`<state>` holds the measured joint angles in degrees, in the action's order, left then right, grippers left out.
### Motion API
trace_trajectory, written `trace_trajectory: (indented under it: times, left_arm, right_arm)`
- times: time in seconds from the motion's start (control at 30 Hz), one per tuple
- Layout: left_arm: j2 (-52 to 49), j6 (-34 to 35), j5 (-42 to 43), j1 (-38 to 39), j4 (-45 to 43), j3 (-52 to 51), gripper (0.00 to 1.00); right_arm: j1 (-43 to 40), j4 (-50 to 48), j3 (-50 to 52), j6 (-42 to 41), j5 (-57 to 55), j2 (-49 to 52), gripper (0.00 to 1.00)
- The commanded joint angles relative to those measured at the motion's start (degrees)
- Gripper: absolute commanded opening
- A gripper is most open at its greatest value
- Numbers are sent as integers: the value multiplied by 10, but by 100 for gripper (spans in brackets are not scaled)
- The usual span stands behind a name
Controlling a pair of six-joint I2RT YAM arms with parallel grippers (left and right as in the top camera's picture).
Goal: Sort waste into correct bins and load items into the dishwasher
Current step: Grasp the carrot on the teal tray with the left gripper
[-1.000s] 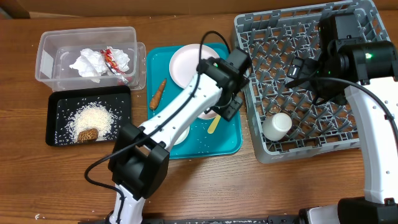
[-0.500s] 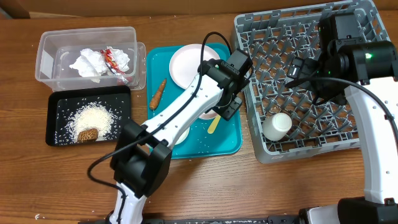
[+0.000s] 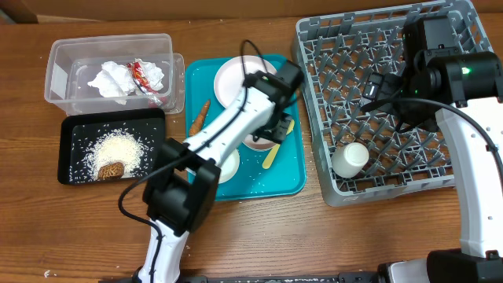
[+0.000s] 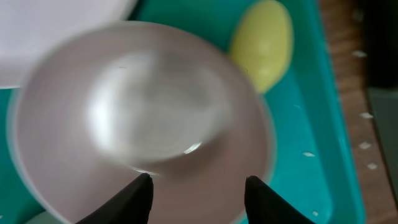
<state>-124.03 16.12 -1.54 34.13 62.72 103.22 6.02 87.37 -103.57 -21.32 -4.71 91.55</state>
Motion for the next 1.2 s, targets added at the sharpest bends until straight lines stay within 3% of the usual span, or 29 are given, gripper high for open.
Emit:
trace_trajectory:
  times: [0.0, 0.4, 0.7, 0.77, 0.93, 1.17]
  left_arm:
    - [0, 58, -12, -45, -3, 4, 53]
    - [0, 50, -31, -96, 6, 4, 51]
    - [1, 63, -34, -191, 30, 4, 51]
    - [-4, 27, -26, -215, 21, 4, 56]
    - [-24, -101, -4, -228, -1, 0, 56]
    - [-63, -159, -1, -229, -10, 0, 51]
  right_arm:
    - [0, -5, -14, 3, -1, -2, 100]
    - [0, -15, -14, 4, 18, -2, 100]
    - [0, -16, -14, 8, 20, -2, 100]
    - [0, -16, -14, 8, 20, -2, 100]
    - [0, -16, -14, 8, 20, -1, 100]
    - [0, -15, -14, 8, 20, -1, 100]
